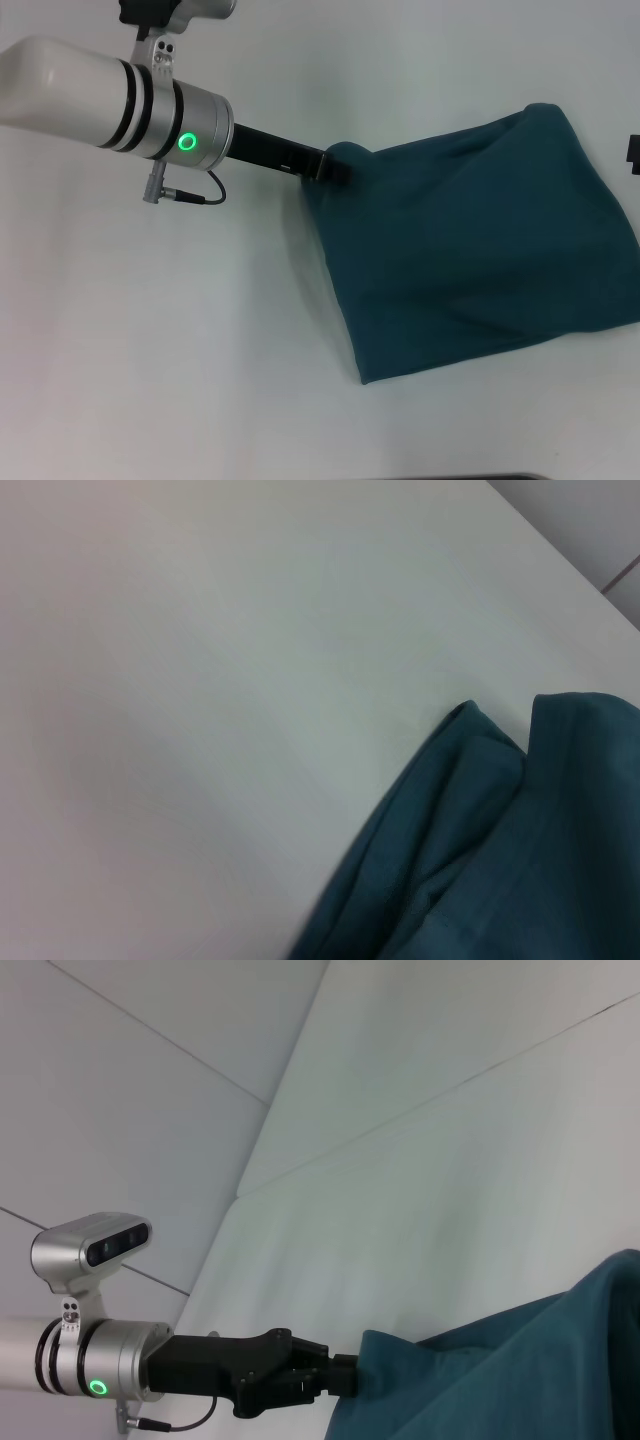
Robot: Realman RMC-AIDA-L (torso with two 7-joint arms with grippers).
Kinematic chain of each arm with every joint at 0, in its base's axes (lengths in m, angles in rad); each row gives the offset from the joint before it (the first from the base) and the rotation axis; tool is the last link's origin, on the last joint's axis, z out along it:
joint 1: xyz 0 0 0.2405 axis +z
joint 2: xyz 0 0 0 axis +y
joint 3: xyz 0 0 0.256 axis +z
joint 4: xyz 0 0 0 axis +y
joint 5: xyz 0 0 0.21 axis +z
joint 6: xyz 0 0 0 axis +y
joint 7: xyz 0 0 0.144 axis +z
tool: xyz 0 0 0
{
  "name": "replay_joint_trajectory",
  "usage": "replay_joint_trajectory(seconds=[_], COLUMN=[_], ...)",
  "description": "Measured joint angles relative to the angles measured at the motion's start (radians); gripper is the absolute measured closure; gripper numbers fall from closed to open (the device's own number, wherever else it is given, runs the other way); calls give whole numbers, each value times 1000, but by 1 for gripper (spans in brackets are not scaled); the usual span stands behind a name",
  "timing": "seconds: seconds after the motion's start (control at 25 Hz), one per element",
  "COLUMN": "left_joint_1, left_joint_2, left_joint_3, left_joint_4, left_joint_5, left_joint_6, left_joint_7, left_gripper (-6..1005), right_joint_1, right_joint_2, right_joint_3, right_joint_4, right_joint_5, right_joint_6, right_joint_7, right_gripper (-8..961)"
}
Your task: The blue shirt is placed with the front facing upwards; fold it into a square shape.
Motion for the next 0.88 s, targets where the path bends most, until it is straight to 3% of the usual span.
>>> replay_joint_trajectory(seconds=[0.36,0.6,0.88], left_joint_1=[0,10,20], left_joint_2=[0,2,10], left_joint_3=[1,-8,-13], left_joint_4=[1,-8,-8], left_joint_5=[-1,-3,-1], left_joint_6=[-8,-16,-36], left_joint_7=[5,4,1], left_gripper=[937,1002,999], right_joint_1=[0,-9,-32], right_joint_2=[0,0,-4], right_joint_3=[0,0,-2], right_joint_4=[0,0,0], right_joint_5=[0,-1,-5], right_joint_6=[3,-2,-15], right_joint_7=[-2,-9,-20], right_gripper=[177,177,177])
